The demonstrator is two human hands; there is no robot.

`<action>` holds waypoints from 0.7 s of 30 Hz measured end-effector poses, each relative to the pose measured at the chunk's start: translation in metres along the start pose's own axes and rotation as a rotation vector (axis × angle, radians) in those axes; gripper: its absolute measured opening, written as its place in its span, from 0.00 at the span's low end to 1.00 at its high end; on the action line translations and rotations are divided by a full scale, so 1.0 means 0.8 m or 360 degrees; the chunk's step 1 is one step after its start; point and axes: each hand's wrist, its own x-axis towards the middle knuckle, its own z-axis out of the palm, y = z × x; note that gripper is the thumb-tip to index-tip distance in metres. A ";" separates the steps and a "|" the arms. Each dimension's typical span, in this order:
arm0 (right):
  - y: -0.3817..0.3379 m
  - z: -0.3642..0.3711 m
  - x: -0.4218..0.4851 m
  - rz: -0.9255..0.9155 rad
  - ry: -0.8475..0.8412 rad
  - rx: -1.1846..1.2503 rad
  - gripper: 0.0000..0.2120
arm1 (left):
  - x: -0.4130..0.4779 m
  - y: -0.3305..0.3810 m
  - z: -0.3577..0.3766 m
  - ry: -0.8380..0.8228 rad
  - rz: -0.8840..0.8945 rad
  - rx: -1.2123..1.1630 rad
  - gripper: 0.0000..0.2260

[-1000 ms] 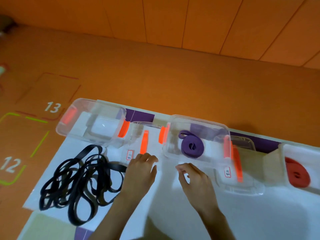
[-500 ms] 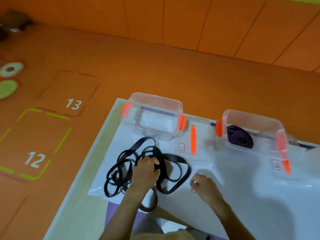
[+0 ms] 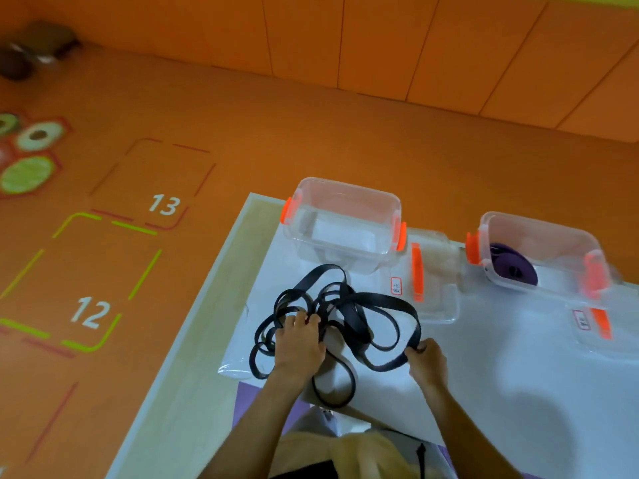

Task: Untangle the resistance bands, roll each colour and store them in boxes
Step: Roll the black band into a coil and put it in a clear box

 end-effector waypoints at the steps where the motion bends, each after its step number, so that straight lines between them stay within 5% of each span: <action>1: 0.001 -0.005 -0.003 -0.0074 0.0072 0.0010 0.07 | 0.003 0.001 -0.001 0.0019 0.0007 0.0039 0.25; 11: -0.006 -0.103 -0.067 -0.0863 0.0482 0.0445 0.16 | 0.020 0.094 0.003 -0.0182 0.0846 -0.0502 0.54; 18: -0.031 -0.138 -0.093 -0.0911 0.0416 0.0915 0.15 | 0.023 0.147 -0.003 0.0031 0.1296 -0.0738 0.33; 21: -0.038 -0.145 -0.087 -0.0862 0.0311 0.0971 0.13 | 0.025 0.147 -0.008 -0.0058 0.1166 -0.0882 0.18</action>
